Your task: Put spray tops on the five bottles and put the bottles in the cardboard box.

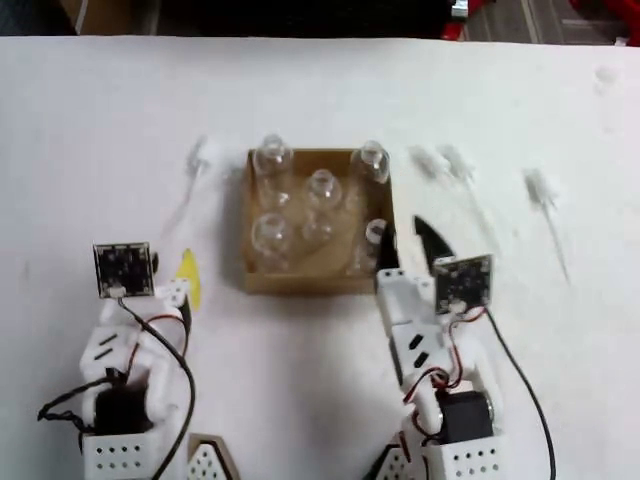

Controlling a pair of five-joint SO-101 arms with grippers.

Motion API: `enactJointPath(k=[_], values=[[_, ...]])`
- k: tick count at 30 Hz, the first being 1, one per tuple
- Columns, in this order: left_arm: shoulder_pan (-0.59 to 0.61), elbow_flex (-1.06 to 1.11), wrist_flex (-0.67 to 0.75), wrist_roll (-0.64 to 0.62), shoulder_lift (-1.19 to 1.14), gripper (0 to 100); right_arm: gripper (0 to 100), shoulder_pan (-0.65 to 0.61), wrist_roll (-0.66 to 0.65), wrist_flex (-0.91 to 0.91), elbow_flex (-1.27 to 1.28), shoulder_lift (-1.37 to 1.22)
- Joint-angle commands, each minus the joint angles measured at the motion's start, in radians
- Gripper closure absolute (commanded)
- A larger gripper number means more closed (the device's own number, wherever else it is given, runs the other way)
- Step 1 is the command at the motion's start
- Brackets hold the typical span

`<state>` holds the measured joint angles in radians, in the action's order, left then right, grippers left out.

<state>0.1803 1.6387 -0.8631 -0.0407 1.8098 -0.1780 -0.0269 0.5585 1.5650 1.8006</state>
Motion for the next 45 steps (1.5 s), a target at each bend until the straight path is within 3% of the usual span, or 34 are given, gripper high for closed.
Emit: enactJointPath(k=[1, 7, 15, 22, 35, 45], values=[[0.013, -0.011, 0.029, 0.017, 0.012, 84, 89.6, 0.125, -0.006, -0.004, -0.046, 0.007], [0.013, -0.008, 0.029, 0.020, 0.012, 84, 89.9, 0.272, -0.014, 0.004, -0.086, 0.007], [0.015, -0.006, 0.029, 0.021, 0.012, 84, 89.6, 0.513, -0.015, 0.015, 0.098, 0.007], [0.056, -0.020, 0.029, 0.041, 0.012, 84, 89.6, 0.555, -0.015, 0.186, 0.126, 0.001], [0.067, -0.049, 0.011, 0.041, 0.012, 84, 89.6, 0.556, -0.014, 0.697, 0.126, 0.001], [0.064, -0.052, 0.000, 0.041, 0.012, 84, 89.9, 0.553, -0.014, 0.710, 0.126, 0.001]])
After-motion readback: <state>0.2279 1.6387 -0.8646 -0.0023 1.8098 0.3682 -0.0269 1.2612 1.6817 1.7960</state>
